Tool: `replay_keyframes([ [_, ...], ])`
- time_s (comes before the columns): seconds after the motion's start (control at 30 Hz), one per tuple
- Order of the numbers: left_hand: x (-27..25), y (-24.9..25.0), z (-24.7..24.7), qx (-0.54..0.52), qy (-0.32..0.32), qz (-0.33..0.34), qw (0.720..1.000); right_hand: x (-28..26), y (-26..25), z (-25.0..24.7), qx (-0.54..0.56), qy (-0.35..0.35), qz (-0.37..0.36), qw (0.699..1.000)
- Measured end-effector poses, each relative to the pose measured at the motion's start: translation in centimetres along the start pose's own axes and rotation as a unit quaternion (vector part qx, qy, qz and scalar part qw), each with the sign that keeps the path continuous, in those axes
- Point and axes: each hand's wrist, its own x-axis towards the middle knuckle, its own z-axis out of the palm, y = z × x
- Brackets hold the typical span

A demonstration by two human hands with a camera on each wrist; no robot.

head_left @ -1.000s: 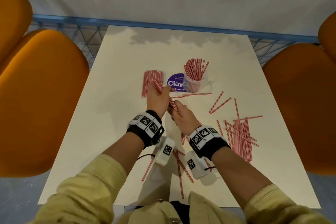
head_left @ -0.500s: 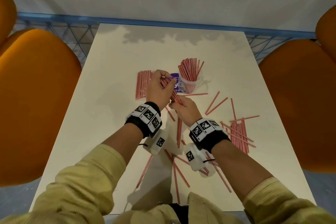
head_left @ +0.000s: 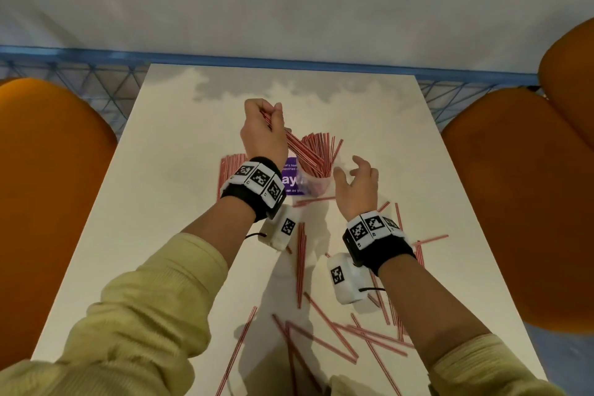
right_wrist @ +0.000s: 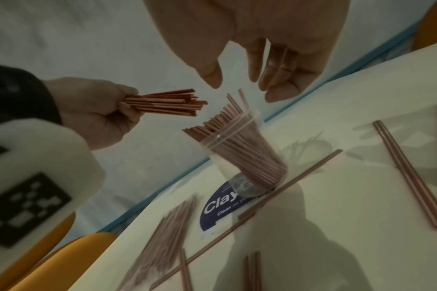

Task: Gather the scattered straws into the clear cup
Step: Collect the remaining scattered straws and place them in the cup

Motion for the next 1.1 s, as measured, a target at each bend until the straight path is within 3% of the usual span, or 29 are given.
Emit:
replay_keyframes([
  [0.17, 0.5, -1.5, 2.4, 0.052, -0.063, 0.037, 0.996, 2.0, -0.2, 0.4, -0.037, -0.073, 0.003, 0.997],
  [0.37, -0.5, -3.2, 3.4, 0.187, -0.147, 0.067, 0.969, 2.5, -0.4, 1.0, -0.115, -0.140, -0.056, 0.982],
  [0.43, -0.9, -3.6, 3.4, 0.229, -0.196, 0.071, 0.951, 2.5, -0.3, 1.2, -0.148, -0.149, -0.076, 0.975],
  [0.57, -1.0, -4.9, 3.1, 0.375, -0.315, 0.083, 0.868, 2.6, -0.2, 1.3, -0.164, -0.170, -0.072, 0.969],
  [0.6, -0.9, -5.0, 2.9, 0.373, -0.335, 0.077, 0.862, 2.6, -0.2, 1.2, -0.160, -0.175, -0.073, 0.969],
  [0.63, -1.0, -4.9, 2.5, 0.348, -0.347, 0.064, 0.869, 2.6, -0.1, 1.1, -0.147, -0.173, -0.079, 0.971],
  [0.7, -1.1, -4.8, 1.5, 0.257, -0.321, 0.028, 0.911, 2.4, 0.5, 0.8, -0.088, -0.118, -0.089, 0.985],
  [0.77, -1.4, -5.2, 0.1, 0.185, -0.227, -0.019, 0.956, 2.1, 1.7, 0.7, -0.024, -0.015, -0.072, 0.997],
  [0.83, -2.1, -6.2, -1.6, 0.201, -0.163, -0.040, 0.965, 1.5, 3.1, 1.0, -0.023, 0.036, -0.035, 0.998],
  [0.93, -4.4, -8.0, -3.7, 0.319, -0.246, -0.003, 0.915, 0.4, 4.8, 1.8, -0.133, -0.040, -0.003, 0.990],
  [1.03, -6.5, -9.3, -5.0, 0.422, -0.384, 0.083, 0.817, -0.4, 5.8, 2.9, -0.279, -0.143, -0.077, 0.946],
  [1.1, -7.3, -10.0, -5.7, 0.474, -0.424, 0.120, 0.762, -0.7, 6.2, 3.1, -0.348, -0.182, -0.115, 0.912],
])
